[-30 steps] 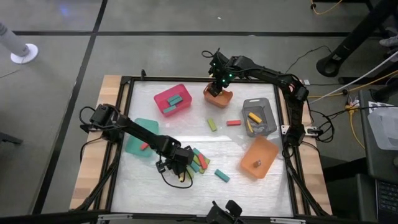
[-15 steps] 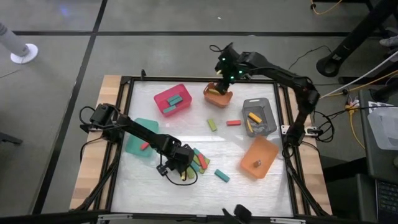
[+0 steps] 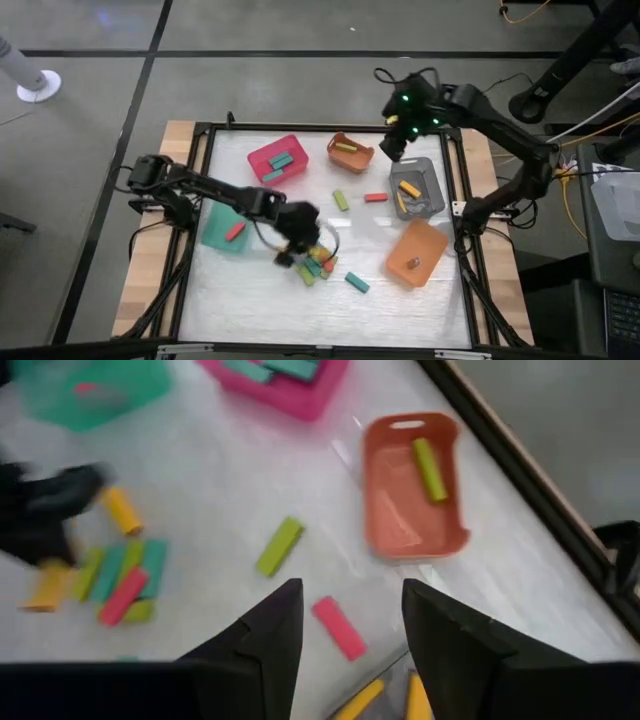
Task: Sort blocks
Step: Put the yellow block into the gray bin, then put the orange block into the blue bin
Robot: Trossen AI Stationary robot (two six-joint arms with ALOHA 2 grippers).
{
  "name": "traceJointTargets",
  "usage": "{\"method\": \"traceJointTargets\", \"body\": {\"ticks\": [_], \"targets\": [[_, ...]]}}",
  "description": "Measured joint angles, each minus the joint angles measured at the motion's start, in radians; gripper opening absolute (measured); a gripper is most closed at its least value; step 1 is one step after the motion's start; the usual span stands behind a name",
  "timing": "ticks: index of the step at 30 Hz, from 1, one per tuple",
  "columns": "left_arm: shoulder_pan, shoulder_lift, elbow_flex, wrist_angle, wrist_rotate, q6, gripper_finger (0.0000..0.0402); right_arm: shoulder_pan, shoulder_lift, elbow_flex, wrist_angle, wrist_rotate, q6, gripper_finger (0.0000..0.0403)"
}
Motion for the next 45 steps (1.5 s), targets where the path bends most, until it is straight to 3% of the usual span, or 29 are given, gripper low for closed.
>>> {"method": "traceJointTargets", "body": {"ticks": [5,9,13,22,28,39,45], "targets": [[0.092,0.071,0.001,0.461,-0.109,-0.093,0.0082,0.103,-0.063,0.0,-0.012,0.0,0.004,0.0172],[0.153,0.175,0.009,0.835,-0.118,-0.166,0.0081,0.192,-0.098,0.0,-0.012,0.006,0.011,0.0172],[0.189,0.327,0.103,1.019,-0.132,-0.201,0.0084,0.27,-0.116,0.0,-0.009,0.061,0.048,0.0172],[0.241,0.674,0.505,1.004,-0.135,-0.205,0.0086,0.363,-0.118,0.0,-0.01,0.108,0.05,0.0172],[0.27,0.809,0.686,0.928,-0.142,-0.186,0.009,0.391,-0.118,0.0,-0.01,0.108,0.08,0.0172],[0.27,0.852,0.741,0.815,-0.142,-0.243,0.0189,0.388,-0.108,-0.001,0.0,0.109,0.083,0.0172],[0.273,0.787,0.741,0.64,-0.143,-0.248,0.021,0.388,-0.103,-0.001,-0.009,0.109,0.1,0.0172]]}}
